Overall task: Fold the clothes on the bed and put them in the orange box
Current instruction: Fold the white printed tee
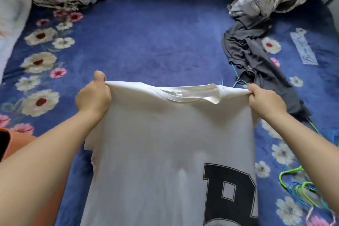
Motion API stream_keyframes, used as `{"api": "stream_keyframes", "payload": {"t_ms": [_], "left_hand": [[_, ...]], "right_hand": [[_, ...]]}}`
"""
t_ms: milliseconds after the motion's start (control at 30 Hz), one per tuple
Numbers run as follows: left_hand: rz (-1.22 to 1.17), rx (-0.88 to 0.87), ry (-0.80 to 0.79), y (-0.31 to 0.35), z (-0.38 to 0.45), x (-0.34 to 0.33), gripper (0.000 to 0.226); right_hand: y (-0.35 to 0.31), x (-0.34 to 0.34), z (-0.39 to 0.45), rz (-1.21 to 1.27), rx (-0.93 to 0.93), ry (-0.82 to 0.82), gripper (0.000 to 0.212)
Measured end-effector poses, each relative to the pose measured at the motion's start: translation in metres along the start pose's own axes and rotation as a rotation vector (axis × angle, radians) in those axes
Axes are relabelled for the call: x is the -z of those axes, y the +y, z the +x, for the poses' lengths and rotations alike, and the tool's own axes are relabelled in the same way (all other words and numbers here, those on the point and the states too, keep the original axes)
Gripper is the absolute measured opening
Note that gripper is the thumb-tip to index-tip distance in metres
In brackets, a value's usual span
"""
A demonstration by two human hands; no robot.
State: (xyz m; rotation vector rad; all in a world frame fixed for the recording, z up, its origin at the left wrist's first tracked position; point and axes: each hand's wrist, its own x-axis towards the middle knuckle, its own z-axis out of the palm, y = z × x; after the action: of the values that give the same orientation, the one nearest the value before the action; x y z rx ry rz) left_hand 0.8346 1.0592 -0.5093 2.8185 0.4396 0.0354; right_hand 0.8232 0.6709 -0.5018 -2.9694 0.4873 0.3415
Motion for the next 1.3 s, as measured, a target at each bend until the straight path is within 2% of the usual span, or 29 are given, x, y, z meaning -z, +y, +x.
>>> {"api": "stream_keyframes", "payload": {"t_ms": [100, 167, 200, 233, 300, 333, 433, 533, 700, 900, 1033, 1200, 1300], "left_hand": [[0.017, -0.125, 0.192, -0.004, 0.021, -0.022, 0.042], [0.023, -0.112, 0.194, -0.008, 0.033, -0.042, 0.045], [0.043, -0.078, 0.138, -0.009, 0.036, -0.055, 0.042], [0.078, -0.020, 0.032, -0.010, 0.037, -0.071, 0.041], [0.115, 0.085, -0.151, -0.014, 0.029, -0.102, 0.054], [0.122, 0.108, -0.192, -0.017, 0.021, -0.116, 0.058], [0.207, 0.074, -0.211, -0.032, -0.014, -0.151, 0.052], [0.216, 0.023, -0.117, -0.043, -0.037, -0.163, 0.047], [0.207, -0.057, -0.203, -0.059, -0.084, -0.167, 0.051], [0.231, -0.186, -0.279, -0.094, -0.154, -0.169, 0.054], [0.162, -0.062, -0.275, -0.106, -0.212, -0.162, 0.060], [0.185, 0.324, -0.331, -0.129, -0.274, -0.147, 0.071], [0.191, 0.319, -0.366, -0.132, -0.308, -0.141, 0.069]], "right_hand": [[-0.002, -0.023, 0.024, 0.062, 0.043, 0.283, 0.032], [-0.006, -0.049, 0.039, 0.123, 0.053, 0.384, 0.039], [-0.009, -0.063, 0.048, 0.145, 0.021, 0.336, 0.038], [-0.011, -0.081, 0.057, 0.171, -0.042, 0.222, 0.037], [-0.014, -0.115, 0.062, 0.226, -0.136, -0.009, 0.047], [-0.012, -0.132, 0.060, 0.232, -0.131, -0.064, 0.053], [-0.004, -0.167, 0.036, 0.126, -0.042, -0.056, 0.057], [0.010, -0.180, 0.015, 0.084, -0.007, 0.006, 0.055], [0.036, -0.192, -0.024, 0.168, 0.046, 0.118, 0.076], [0.063, -0.220, -0.102, 0.288, -0.005, 0.051, 0.081], [0.076, -0.219, -0.162, 0.300, -0.152, -0.068, 0.071], [0.088, -0.215, -0.235, 0.317, -0.295, -0.322, 0.053], [0.097, -0.218, -0.259, 0.320, -0.320, -0.419, 0.047]]}}
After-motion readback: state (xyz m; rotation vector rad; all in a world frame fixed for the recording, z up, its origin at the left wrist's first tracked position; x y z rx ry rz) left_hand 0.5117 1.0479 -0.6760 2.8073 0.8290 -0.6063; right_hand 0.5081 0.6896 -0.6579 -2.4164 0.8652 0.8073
